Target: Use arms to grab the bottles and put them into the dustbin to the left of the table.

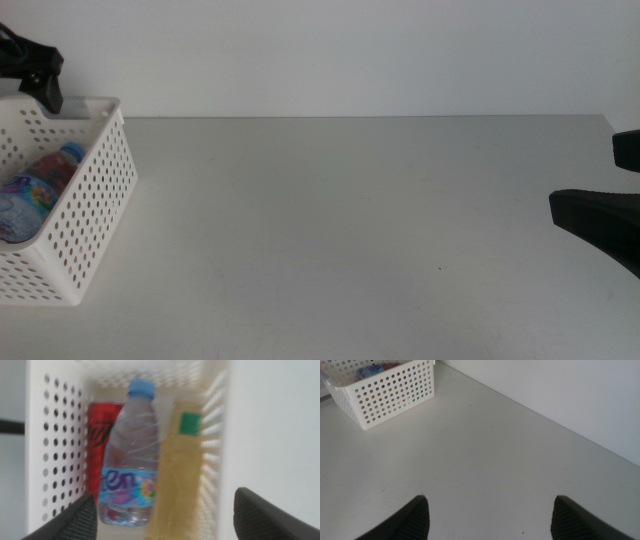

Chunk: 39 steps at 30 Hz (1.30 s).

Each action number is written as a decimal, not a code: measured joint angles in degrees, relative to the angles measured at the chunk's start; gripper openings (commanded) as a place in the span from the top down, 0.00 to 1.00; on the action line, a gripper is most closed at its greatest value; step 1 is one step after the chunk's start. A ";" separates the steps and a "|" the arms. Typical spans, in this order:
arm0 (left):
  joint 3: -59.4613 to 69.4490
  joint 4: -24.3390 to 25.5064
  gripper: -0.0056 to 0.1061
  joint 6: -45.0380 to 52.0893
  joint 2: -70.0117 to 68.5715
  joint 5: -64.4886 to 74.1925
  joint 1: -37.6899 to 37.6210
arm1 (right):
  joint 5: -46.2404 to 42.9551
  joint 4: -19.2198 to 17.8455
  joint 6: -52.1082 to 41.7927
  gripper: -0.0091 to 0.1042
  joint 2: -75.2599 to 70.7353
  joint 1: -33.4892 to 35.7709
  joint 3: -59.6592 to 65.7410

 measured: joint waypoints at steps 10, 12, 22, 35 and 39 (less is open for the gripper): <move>0.00 0.16 0.29 -4.53 -13.54 0.60 -9.89 | 0.00 0.00 0.00 0.37 0.00 0.00 0.00; 0.00 0.16 0.32 -4.72 -15.91 0.78 -11.44 | 0.00 0.00 0.00 0.37 0.00 0.00 0.00; 15.93 0.16 0.20 -4.70 -31.35 -5.31 -13.10 | 0.00 0.00 0.00 0.37 0.00 0.00 0.00; 31.72 -0.30 0.11 -4.70 -47.02 -15.20 -13.10 | 0.00 0.00 0.00 0.37 0.00 0.00 0.00; 31.85 -0.29 0.11 -4.70 -46.92 -15.52 -13.10 | 0.00 0.00 0.00 0.37 0.00 0.00 0.00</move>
